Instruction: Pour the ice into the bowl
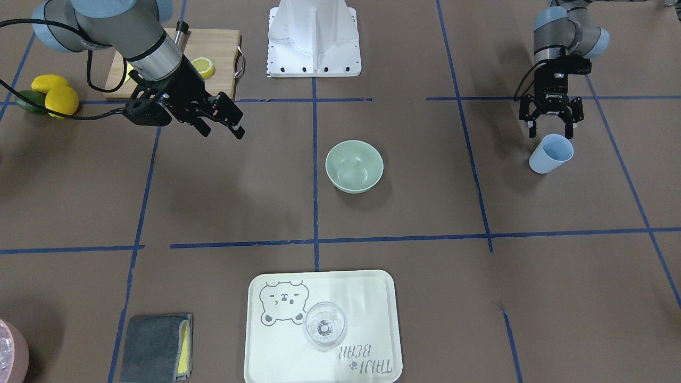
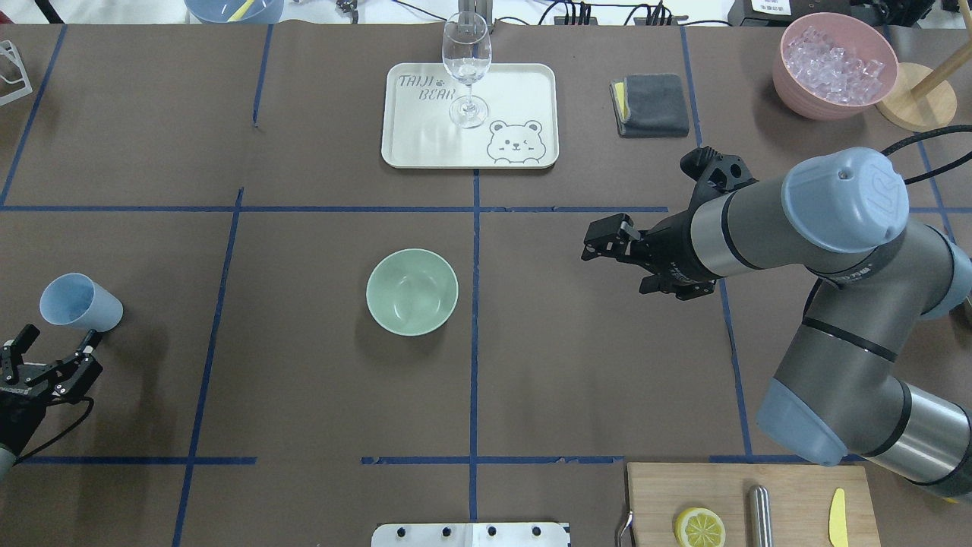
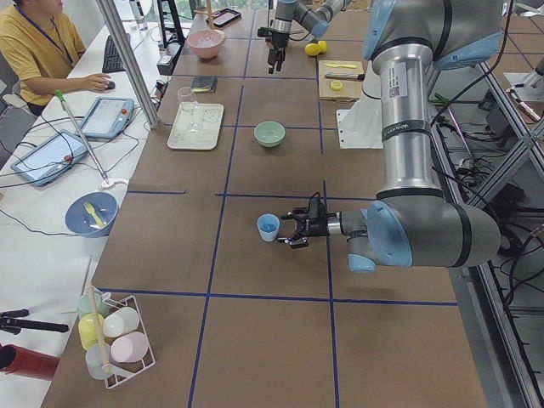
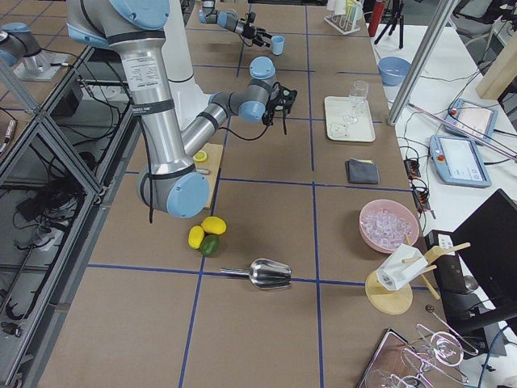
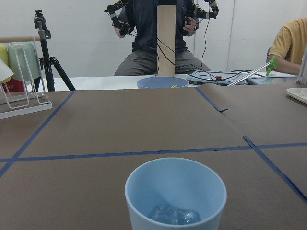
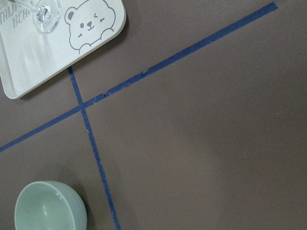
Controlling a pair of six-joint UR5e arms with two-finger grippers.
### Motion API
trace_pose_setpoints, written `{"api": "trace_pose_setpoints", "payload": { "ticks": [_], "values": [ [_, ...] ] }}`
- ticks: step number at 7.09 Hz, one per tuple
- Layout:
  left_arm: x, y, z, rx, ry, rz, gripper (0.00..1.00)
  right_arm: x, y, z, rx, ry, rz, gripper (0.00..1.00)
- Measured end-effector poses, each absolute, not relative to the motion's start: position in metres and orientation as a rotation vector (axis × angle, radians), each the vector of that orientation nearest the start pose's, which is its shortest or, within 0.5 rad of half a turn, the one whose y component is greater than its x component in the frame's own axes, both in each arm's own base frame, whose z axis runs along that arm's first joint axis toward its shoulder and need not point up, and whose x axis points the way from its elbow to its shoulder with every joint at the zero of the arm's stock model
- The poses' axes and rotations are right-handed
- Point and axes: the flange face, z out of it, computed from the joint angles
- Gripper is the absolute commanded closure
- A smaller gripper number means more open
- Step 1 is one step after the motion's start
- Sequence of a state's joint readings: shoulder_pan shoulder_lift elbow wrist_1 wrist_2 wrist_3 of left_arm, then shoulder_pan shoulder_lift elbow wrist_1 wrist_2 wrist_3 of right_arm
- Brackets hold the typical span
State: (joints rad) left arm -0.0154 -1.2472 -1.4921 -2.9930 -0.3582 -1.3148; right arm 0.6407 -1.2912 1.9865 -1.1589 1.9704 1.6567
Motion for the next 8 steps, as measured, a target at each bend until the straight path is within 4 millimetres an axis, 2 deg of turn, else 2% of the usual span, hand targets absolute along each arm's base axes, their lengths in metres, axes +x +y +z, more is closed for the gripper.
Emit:
{"api": "trace_pose_setpoints", "payload": {
  "ticks": [1,3,5,8],
  "values": [
    [0.311,-0.232,0.651,1.198,0.728,-0.422,0.01,-0.38,-0.401,0.272,-0.045,-1.155,0.424,0.0],
    [0.31,-0.238,0.65,1.208,0.719,-0.441,0.01,-0.38,-0.401,0.272,-0.046,-1.155,0.424,0.0],
    [0.307,-0.256,0.65,1.227,0.686,-0.478,0.01,-0.381,-0.401,0.272,-0.047,-1.155,0.423,0.0],
    [0.314,-0.277,0.661,1.244,0.63,-0.488,0.01,-0.382,-0.401,0.275,-0.05,-1.149,0.424,0.0]
  ]
}}
